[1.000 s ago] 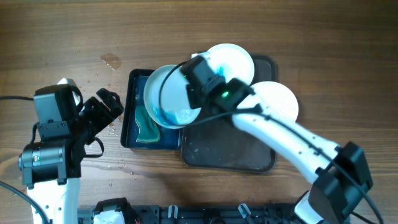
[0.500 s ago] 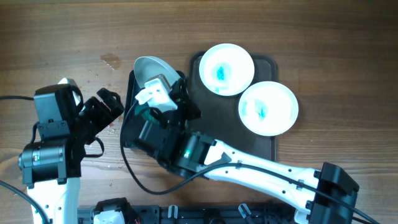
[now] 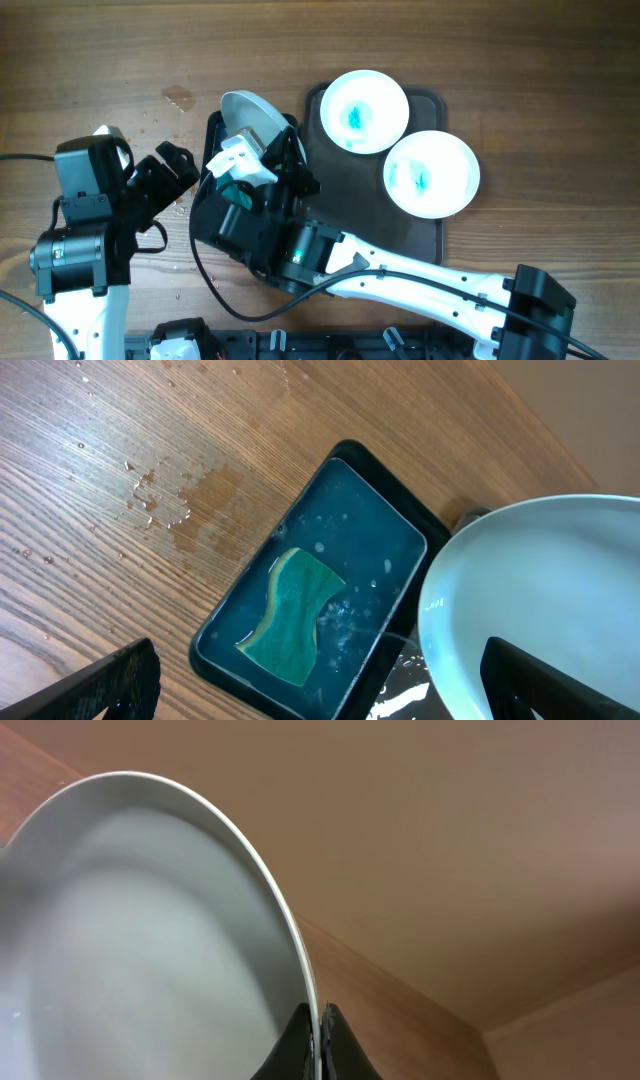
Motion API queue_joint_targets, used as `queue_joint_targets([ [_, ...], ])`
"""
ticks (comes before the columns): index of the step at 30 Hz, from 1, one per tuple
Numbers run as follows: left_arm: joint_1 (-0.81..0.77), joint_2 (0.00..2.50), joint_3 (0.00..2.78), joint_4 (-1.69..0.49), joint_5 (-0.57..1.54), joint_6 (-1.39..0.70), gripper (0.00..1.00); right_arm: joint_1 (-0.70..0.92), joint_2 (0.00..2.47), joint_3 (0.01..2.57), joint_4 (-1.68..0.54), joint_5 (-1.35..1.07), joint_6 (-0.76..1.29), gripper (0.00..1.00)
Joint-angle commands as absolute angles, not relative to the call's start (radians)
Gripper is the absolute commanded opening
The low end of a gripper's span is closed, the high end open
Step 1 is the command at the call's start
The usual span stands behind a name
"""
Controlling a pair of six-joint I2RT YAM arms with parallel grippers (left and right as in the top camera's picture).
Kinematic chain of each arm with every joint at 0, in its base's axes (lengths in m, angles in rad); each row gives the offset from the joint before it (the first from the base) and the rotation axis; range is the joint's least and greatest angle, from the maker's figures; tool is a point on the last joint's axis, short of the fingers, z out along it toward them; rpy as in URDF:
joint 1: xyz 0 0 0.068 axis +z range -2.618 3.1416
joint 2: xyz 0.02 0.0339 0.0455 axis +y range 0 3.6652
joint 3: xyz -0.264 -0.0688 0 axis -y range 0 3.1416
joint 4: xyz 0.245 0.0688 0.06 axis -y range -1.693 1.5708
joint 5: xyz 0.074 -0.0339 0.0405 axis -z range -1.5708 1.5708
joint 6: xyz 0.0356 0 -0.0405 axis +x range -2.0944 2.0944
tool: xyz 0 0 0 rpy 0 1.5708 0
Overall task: Clean dirty plates on tray and stack at the side
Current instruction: 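Lift the plate with the right gripper and tilt it over the water tray, then carry the plate to the right side of the table and release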
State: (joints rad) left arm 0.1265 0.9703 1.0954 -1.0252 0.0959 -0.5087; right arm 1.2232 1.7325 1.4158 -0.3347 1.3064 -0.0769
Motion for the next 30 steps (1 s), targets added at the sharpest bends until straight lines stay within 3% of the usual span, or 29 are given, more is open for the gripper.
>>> queue_joint_targets([
  [1,0.134,0.971,1.113,-1.023,0.107,-0.505,1.00,1.227,1.718,1.443,-0.329,1.339,-0.080,0.04],
  [14,0.134,0.971,1.113,-1.023,0.107,-0.505,1.00,1.190,1.718,1.441,-0.341,1.334,-0.010,0.04],
  [16,0.134,0.971,1.113,-1.023,0.107,-0.505,1.00,1.069,1.718,1.441,-0.471,1.093,0.239,0.04],
  [18,0.134,0.971,1.113,-1.023,0.107,-0.505,1.00,0.845,1.714,1.441,-0.601,0.470,0.492,0.04],
  [21,0.134,0.971,1.113,-1.023,0.107,-0.505,1.00,0.616,1.685,1.441,-0.592,-0.116,0.496,0.04],
  [22,0.134,0.971,1.113,-1.023,0.107,-0.505,1.00,0.471,1.642,1.441,-0.591,-0.317,0.498,0.04],
  [24,0.134,0.971,1.113,-1.023,0.107,-0.505,1.00,0.295,1.562,1.441,-0.623,-0.419,0.500,0.05],
  [30,0.134,0.971,1.113,-1.023,0.107,-0.505,1.00,-0.264,1.473,1.372,-0.948,-0.337,0.439,0.04],
])
